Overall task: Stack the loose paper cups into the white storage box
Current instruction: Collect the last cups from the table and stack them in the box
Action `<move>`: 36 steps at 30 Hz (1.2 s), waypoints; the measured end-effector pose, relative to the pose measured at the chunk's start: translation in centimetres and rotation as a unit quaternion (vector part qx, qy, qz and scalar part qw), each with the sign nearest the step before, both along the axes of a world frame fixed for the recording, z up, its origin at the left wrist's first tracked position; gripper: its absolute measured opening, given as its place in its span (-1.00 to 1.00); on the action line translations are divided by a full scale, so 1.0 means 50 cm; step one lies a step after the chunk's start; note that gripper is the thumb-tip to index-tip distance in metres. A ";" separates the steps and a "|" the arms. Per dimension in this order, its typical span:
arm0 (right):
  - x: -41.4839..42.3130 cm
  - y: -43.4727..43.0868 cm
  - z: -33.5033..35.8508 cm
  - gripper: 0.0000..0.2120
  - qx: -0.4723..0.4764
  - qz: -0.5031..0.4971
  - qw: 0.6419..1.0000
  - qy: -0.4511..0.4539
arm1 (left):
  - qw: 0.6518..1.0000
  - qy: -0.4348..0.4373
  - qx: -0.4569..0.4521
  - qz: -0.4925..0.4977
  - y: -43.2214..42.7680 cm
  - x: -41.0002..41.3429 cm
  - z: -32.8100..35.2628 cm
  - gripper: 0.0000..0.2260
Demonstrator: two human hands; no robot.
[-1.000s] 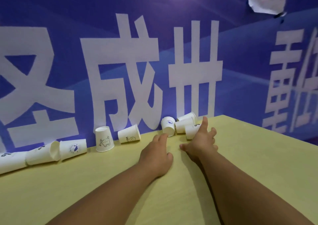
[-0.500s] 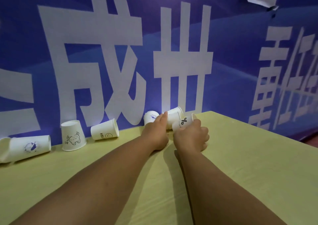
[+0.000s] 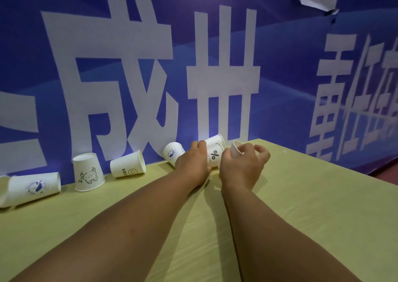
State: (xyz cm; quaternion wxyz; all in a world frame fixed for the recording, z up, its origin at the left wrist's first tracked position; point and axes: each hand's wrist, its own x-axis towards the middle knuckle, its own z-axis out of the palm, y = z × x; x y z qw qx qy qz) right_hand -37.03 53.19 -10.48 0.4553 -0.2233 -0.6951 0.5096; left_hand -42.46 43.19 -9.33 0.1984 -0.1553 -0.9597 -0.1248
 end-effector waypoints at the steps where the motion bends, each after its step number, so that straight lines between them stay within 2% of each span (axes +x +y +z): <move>1: 0.003 -0.002 0.002 -0.76 -0.001 0.009 1.000 0.007 | 1.000 -0.003 0.004 0.004 -0.007 0.006 0.000 -0.52; 8: 0.044 -0.052 0.043 -0.33 -0.009 0.134 0.991 0.019 | 0.996 -0.021 0.069 0.053 -0.109 0.090 0.005 -0.55; 12: 0.091 -0.106 0.078 -0.22 -0.009 0.210 0.977 0.020 | 0.990 -0.038 0.117 0.072 -0.213 0.165 0.015 -0.48; 20: 0.186 -0.319 0.130 -0.27 -0.011 0.361 0.932 0.012 | 0.957 -0.031 0.255 0.133 -0.470 0.305 0.079 -0.53; 26: 0.241 -0.504 0.154 -0.26 -0.018 0.425 0.905 0.022 | 0.926 -0.024 0.347 0.145 -0.658 0.414 0.108 -0.51; 33: 0.303 -0.733 0.150 -0.22 -0.026 0.497 0.867 0.011 | 0.904 0.002 0.389 0.179 -0.862 0.530 0.103 -0.43; 36: 0.328 -0.822 0.153 -0.25 -0.030 0.531 0.847 0.018 | 0.908 0.044 0.369 0.192 -0.941 0.573 0.113 -0.34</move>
